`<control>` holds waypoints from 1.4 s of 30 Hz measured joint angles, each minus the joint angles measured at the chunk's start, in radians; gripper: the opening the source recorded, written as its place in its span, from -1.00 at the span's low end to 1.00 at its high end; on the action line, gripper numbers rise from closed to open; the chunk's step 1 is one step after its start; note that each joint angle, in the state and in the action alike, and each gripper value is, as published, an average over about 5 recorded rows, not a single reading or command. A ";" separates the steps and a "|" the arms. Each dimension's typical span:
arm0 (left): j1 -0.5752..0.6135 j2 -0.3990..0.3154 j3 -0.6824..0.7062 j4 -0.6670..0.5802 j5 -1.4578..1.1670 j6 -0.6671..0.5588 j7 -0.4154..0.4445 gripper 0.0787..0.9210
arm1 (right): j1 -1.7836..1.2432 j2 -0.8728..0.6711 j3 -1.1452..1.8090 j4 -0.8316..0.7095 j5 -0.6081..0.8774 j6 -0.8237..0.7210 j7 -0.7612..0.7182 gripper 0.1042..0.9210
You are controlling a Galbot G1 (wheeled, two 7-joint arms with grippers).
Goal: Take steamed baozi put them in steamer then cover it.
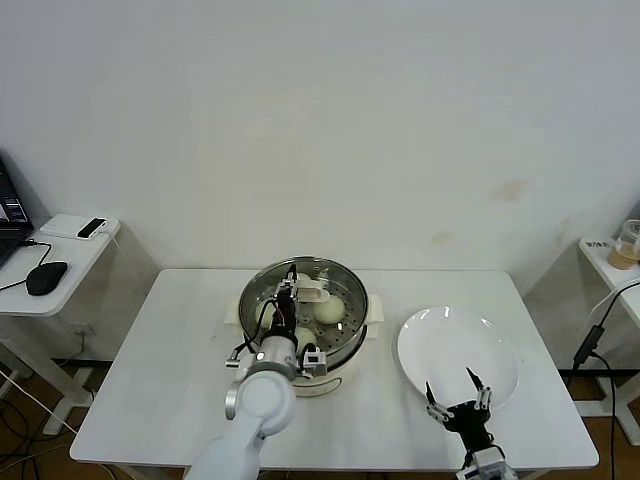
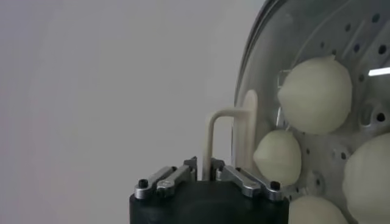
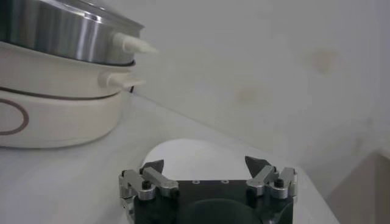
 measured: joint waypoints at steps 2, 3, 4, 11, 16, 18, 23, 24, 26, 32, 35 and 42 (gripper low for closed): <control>0.009 0.006 0.002 -0.014 -0.005 -0.002 -0.001 -0.16 | -0.001 0.002 -0.002 0.000 -0.003 0.000 0.000 0.76; 0.014 0.009 0.002 -0.022 -0.007 -0.003 -0.002 -0.08 | -0.002 0.002 -0.003 0.000 -0.004 0.000 0.000 0.76; 0.019 0.013 0.003 -0.030 -0.008 -0.005 -0.003 -0.01 | -0.003 0.003 -0.004 0.000 -0.005 0.000 0.000 0.76; 0.076 0.043 0.000 -0.107 -0.024 -0.026 -0.018 0.46 | -0.010 0.007 -0.008 0.006 -0.013 0.000 0.000 0.76; 0.135 0.071 -0.017 -0.179 -0.053 -0.051 -0.045 0.73 | -0.018 0.001 -0.004 0.007 -0.011 0.002 0.001 0.76; 0.169 0.081 -0.030 -0.214 -0.072 -0.066 -0.062 0.76 | -0.020 -0.004 -0.001 0.006 -0.007 0.005 0.002 0.76; 0.282 0.091 -0.090 -0.305 -0.166 -0.115 -0.132 0.77 | -0.028 -0.019 -0.001 0.005 0.009 0.016 0.009 0.76; 0.308 0.091 -0.107 -0.322 -0.199 -0.127 -0.153 0.77 | -0.030 -0.022 -0.001 0.005 0.013 0.017 0.010 0.76; 0.361 0.089 -0.146 -0.350 -0.283 -0.155 -0.201 0.77 | -0.035 -0.030 0.000 0.006 0.022 0.021 0.012 0.76; 0.522 0.085 -0.293 -0.387 -0.645 -0.266 -0.326 0.77 | -0.043 -0.048 -0.002 0.014 0.051 0.030 0.013 0.76; 0.599 0.080 -0.361 -0.383 -0.847 -0.321 -0.360 0.77 | -0.046 -0.055 -0.005 0.020 0.067 0.036 0.010 0.76; 0.709 0.059 -0.458 -0.348 -1.260 -0.429 -0.411 0.77 | -0.073 -0.084 -0.019 0.041 0.146 0.057 0.007 0.76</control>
